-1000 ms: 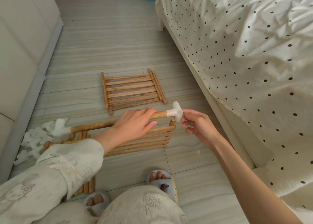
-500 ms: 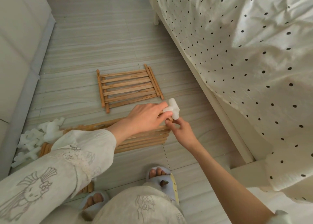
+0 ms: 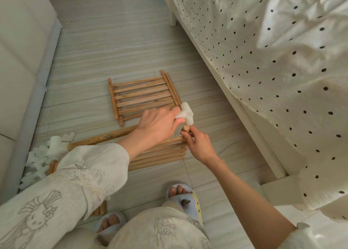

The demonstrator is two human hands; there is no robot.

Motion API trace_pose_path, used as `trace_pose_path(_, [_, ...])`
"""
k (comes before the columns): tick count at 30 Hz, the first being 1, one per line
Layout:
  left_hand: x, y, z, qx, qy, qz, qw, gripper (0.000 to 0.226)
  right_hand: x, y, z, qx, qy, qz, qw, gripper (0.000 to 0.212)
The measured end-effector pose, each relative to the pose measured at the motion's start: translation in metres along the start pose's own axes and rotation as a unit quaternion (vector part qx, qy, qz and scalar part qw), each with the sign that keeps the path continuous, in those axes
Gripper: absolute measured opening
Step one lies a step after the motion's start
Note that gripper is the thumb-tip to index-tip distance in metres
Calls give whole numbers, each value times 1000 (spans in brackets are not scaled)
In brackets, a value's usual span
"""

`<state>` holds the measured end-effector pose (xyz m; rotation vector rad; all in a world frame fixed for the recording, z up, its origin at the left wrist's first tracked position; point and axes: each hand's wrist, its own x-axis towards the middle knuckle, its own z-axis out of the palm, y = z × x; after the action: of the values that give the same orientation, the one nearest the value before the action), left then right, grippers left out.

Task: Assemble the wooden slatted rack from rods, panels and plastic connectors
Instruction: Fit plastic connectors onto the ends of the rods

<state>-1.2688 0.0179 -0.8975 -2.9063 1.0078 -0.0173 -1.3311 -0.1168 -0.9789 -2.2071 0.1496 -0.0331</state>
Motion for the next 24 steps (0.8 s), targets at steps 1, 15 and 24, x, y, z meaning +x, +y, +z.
trace_pose_path(1, [-1, 0, 1, 12, 14, 5, 1000, 41, 1, -1, 0, 12, -2, 7, 1000, 15])
trace_pose_path(15, [5, 5, -1, -218, -84, -113, 966, 51, 1, 1, 10, 105, -13, 14, 994, 11])
trace_pose_path(24, [23, 38, 1, -185, -83, -211, 956, 37, -4, 10, 4, 71, -7, 4, 997, 12])
